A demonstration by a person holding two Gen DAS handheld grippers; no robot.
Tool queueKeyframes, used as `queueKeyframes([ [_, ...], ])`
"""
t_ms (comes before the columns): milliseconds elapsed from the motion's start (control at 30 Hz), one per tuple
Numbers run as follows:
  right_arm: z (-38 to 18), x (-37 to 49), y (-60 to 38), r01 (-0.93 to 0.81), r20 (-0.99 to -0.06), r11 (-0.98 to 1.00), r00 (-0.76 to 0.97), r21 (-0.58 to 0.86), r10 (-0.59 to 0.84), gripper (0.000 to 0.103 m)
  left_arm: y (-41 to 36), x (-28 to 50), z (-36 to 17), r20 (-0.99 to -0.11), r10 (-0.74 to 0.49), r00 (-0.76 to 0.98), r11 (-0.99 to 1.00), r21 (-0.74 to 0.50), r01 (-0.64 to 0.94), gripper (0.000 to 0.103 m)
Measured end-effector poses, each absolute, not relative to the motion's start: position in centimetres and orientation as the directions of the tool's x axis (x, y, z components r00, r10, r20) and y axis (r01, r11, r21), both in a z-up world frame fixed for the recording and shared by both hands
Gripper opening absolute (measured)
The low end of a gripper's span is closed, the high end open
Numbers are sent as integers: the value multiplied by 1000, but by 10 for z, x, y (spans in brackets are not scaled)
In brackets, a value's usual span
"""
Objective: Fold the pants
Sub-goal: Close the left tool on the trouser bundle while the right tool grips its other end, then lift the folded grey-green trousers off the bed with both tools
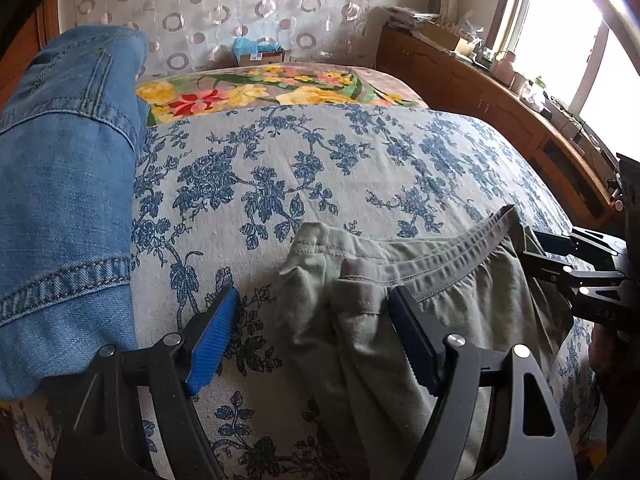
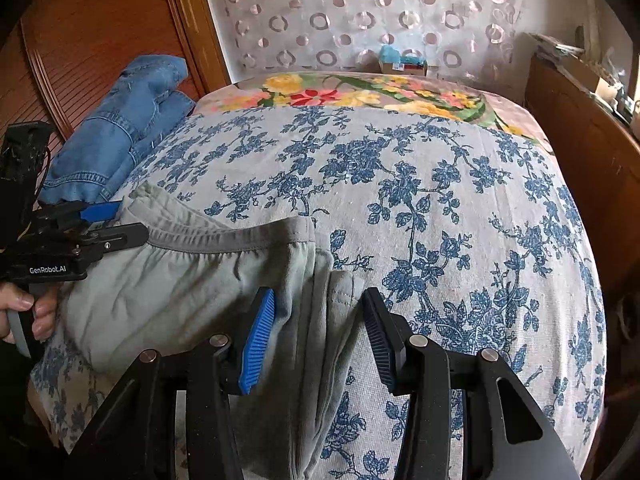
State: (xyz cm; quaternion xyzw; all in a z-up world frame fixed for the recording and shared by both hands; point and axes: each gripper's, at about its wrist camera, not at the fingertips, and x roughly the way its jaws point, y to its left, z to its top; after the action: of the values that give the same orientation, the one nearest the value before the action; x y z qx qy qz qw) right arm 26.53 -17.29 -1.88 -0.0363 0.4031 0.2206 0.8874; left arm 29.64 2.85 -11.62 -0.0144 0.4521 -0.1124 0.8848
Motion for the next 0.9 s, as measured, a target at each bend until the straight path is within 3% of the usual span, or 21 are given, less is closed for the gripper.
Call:
queueKeyframes([
  [167, -21, 260, -169, -415, -726, 907, 601, 72, 333, 47, 28, 293, -118, -787, -211, 580, 974, -116, 197, 77],
  [400, -21, 258, -169, -420, -727, 905, 598, 73, 336, 46, 26, 291, -112, -783, -288, 551, 954, -185, 236, 39],
  [567, -20, 261, -173, -429, -725, 897, 585, 104, 363, 33, 24, 290, -110, -783, -295, 548, 953, -197, 231, 37],
  [633, -19, 263, -176, -425, -723, 894, 572, 141, 386, 20, 25, 290, -109, -781, -303, 545, 951, -211, 227, 34],
  [700, -20, 265, -180, -430, -719, 884, 553, 186, 420, 17, 25, 288, -107, -778, -305, 549, 951, -213, 226, 26],
  [900, -16, 257, -181, -435, -695, 877, 566, 204, 442, 13, 23, 275, -87, -750, -304, 588, 950, -196, 242, 19],
])
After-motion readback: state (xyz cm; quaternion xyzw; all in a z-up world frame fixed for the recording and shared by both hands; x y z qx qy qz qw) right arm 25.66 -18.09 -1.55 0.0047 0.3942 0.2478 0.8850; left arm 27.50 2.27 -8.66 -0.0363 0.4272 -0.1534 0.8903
